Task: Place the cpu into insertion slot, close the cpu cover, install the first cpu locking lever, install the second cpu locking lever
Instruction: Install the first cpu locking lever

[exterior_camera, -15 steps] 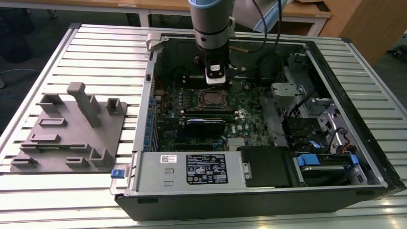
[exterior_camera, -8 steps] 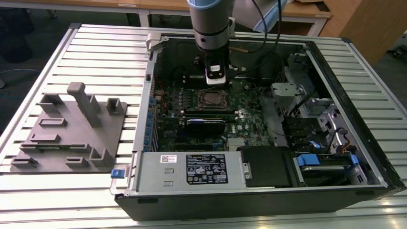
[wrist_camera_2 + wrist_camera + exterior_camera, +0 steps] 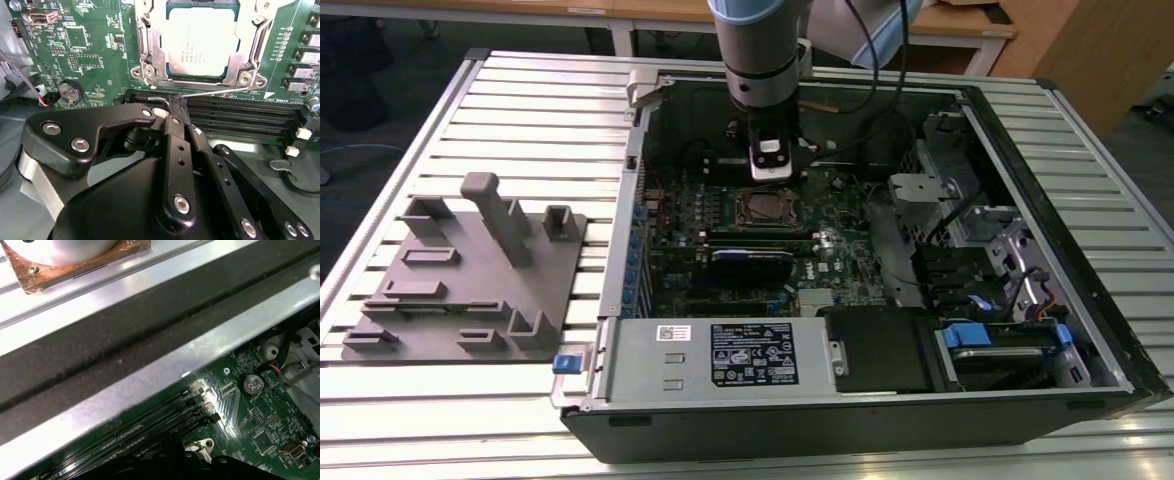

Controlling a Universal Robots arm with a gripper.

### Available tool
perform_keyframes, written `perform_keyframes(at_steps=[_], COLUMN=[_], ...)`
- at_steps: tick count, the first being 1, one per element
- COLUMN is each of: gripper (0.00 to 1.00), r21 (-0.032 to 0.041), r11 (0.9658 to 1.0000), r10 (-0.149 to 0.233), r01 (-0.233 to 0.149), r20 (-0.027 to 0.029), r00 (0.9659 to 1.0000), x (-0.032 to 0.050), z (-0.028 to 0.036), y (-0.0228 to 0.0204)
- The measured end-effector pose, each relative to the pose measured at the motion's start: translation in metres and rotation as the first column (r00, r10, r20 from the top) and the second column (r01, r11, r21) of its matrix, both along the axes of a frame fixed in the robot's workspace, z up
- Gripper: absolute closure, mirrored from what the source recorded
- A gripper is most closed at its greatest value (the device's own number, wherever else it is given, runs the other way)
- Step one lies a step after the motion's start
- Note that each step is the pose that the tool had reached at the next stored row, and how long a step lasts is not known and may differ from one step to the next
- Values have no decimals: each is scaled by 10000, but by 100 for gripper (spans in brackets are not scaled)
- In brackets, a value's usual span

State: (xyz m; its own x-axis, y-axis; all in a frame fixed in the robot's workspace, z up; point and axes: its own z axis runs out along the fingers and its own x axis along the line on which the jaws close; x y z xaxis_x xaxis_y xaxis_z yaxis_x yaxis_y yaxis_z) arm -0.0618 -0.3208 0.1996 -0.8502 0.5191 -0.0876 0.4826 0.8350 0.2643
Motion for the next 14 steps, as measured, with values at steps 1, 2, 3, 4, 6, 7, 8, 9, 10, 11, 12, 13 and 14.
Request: perform_keyframes(at_steps=[1, 2, 3, 4, 6, 7, 8, 9, 10, 11, 12, 13, 14], gripper=[90, 90, 90, 90, 90, 90, 90, 90, 90, 90, 90, 90, 90], r21=[-4, -8, -8, -9, -10, -11, -12, -12, -16, -19, -20, -21, -22], r11=[10000, 10000, 10000, 10000, 10000, 10000, 10000, 10000, 10000, 10000, 10000, 10000, 10000], r10=[0, 0, 0, 0, 0, 1, 1, 7, 13, 16, 16, 16, 16], r01=[0, 0, 0, 0, 0, -1, -1, -7, -13, -16, -16, -16, -16], r20=[4, 6, 10, 12, 18, 21, 24, 27, 28, 29, 30, 30, 30], r00=[10000, 10000, 10000, 10000, 10000, 10000, 10000, 10000, 10000, 10000, 10000, 10000, 10000], x=[-3, -6, -9, -11, -17, -19, -21, -21, -21, -21, -21, -21, -21], z=[-4, -6, -8, -9, -12, -14, -17, -18, -19, -19, -20, -20, -20], y=[0, -1, 0, 1, 3, 5, 5, 5, 4, 5, 5, 5, 5])
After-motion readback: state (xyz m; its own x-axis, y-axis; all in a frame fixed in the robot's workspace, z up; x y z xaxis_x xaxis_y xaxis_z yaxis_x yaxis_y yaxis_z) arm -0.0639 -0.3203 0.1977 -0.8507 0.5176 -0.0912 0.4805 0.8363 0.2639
